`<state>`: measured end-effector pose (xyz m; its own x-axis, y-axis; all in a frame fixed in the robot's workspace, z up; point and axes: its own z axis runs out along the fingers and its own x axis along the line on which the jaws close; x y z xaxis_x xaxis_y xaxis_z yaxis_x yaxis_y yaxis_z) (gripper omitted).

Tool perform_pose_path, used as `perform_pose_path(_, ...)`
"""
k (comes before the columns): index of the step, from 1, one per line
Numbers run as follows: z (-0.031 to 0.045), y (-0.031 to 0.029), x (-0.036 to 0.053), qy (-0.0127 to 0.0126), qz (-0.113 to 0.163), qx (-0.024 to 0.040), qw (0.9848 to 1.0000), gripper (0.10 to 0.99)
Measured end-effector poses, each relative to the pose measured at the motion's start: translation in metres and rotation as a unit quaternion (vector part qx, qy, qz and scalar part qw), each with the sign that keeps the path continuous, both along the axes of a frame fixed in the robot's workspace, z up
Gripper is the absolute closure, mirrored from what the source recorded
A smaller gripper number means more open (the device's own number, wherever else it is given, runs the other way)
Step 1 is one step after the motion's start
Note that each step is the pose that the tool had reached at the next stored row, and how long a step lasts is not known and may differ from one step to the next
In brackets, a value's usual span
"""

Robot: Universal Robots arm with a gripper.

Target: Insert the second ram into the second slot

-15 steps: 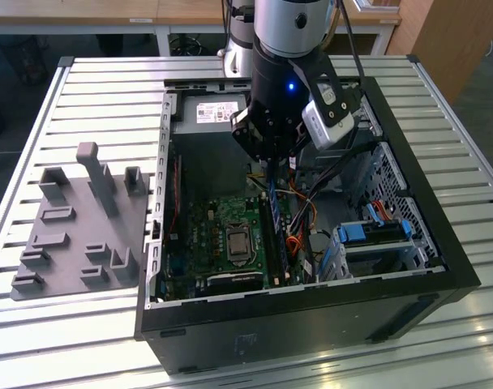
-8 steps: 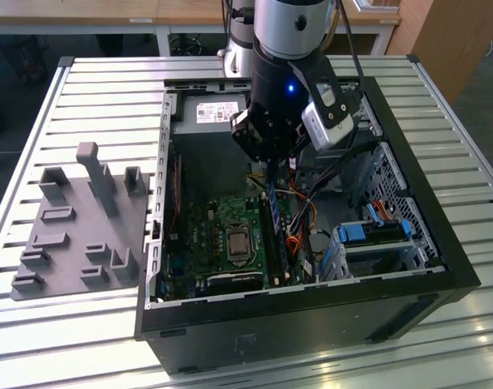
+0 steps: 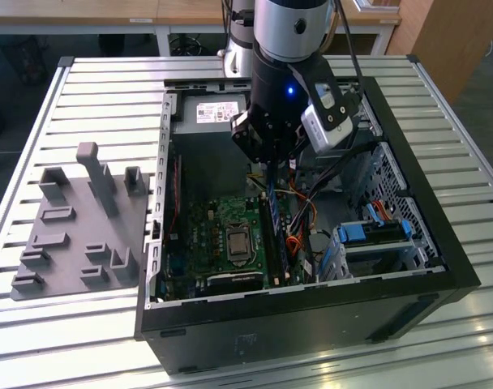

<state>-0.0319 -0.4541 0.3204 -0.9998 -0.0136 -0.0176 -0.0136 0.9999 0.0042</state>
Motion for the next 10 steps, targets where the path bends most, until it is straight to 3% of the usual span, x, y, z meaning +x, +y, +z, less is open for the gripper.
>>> perform_pose_path(10,-0.003,0.0,0.0,0.0,0.0,0.0,1.0,0.957)
